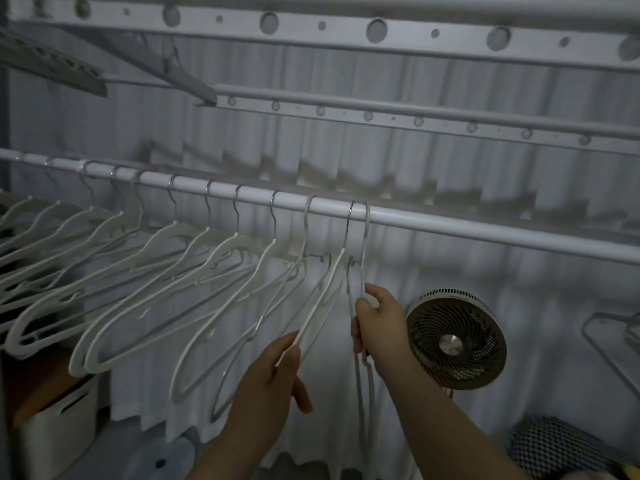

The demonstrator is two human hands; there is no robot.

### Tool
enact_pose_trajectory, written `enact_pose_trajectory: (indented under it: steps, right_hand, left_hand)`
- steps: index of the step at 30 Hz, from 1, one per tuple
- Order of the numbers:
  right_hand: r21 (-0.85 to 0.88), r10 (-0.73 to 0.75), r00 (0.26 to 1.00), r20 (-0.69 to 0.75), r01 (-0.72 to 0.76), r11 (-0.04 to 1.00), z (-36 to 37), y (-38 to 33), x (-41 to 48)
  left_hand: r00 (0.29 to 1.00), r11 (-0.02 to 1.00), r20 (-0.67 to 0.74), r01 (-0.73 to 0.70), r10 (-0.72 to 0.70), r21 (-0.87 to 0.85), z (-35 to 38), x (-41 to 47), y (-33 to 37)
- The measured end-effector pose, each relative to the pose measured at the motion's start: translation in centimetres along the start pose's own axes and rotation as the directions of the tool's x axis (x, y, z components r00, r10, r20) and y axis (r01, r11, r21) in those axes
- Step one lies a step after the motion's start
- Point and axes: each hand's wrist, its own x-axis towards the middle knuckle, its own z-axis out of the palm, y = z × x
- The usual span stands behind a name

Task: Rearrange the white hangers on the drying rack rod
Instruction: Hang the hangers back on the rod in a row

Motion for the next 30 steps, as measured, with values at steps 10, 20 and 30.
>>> enact_pose_trajectory:
  steps: [10, 20, 30]
  right_hand:
    - [-0.025, -0.008, 0.997, -0.076, 0.006, 1.0, -2.0, 0.3, -0.3]
    - [0.013, -0.001, 0.994, -0.107, 0.003, 1.0, -3.4, 0.2, -1.0]
    - [0.023, -0.021, 0.993, -0.112, 0.023, 0.999, -3.6, 0.2, -1.1]
  left_hand:
    - [0.997, 0.996, -0.009, -0.075, 0.075, 0.056, 0.8, -0.6, -0.5]
    - [0.996, 0.996, -0.041, -0.079, 0.08, 0.035, 0.9, -1.5, 0.1]
    - [0.999, 0.998, 0.001, 0.036, -0.036, -0.053, 0.1, -1.4, 0.3]
